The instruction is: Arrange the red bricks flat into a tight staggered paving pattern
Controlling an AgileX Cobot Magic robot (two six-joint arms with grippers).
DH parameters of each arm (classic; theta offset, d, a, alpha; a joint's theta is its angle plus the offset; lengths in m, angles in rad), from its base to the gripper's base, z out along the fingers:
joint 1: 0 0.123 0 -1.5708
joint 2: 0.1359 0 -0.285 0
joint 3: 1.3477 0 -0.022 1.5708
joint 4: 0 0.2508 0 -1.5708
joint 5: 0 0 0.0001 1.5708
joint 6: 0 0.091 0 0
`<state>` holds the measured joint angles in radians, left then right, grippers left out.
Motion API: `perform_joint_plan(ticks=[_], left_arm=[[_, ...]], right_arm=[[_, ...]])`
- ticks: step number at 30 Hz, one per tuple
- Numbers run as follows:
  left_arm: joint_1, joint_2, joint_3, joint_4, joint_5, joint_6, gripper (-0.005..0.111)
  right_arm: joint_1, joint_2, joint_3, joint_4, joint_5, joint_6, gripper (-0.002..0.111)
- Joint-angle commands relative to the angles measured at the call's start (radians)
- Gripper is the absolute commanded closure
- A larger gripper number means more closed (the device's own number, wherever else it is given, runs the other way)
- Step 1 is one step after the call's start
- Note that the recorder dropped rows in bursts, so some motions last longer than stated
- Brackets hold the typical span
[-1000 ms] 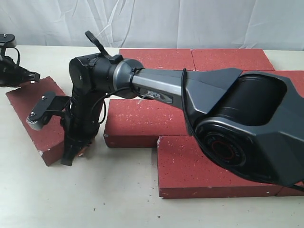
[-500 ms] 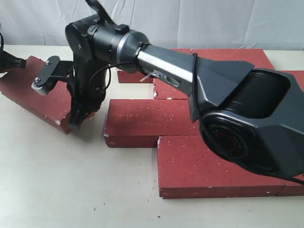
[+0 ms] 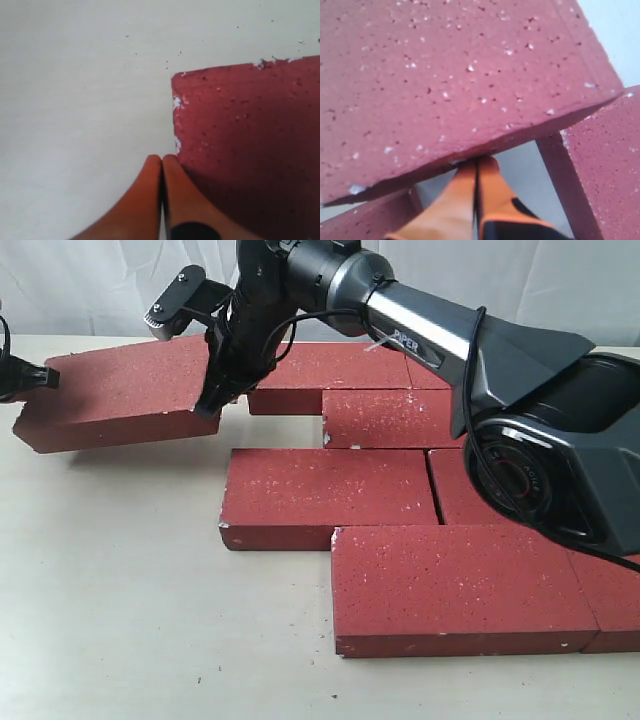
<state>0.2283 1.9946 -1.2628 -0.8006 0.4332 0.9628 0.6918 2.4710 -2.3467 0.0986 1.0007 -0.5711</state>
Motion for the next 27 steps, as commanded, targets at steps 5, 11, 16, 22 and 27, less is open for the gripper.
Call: perform_joint_plan(ticks=[5,11,16,22,27], left_arm=[[-0.012,0.009,0.006,-0.046,0.036,0.003,0.107],[-0.012,0.037,0.006,-0.076,0.004,0.009,0.107],[-0.012,0.065,0.006,-0.089,-0.018,0.013,0.107],[-0.012,0.065,0.006,-0.089,-0.018,0.017,0.107],[-0.012,0.065,0.006,-0.089,-0.01,0.016,0.107]], right_arm=[[0.006,0.068,-0.01,0.016,-0.12,-0.002,0.109],[-0.016,0.096,-0.01,0.013,-0.161,-0.002,0.109],[-0.043,0.139,-0.01,0.026,-0.174,0.008,0.109],[-0.043,0.137,-0.01,-0.008,-0.148,0.008,0.109],[-0.045,0.139,-0.01,-0.099,-0.132,0.051,0.109]])
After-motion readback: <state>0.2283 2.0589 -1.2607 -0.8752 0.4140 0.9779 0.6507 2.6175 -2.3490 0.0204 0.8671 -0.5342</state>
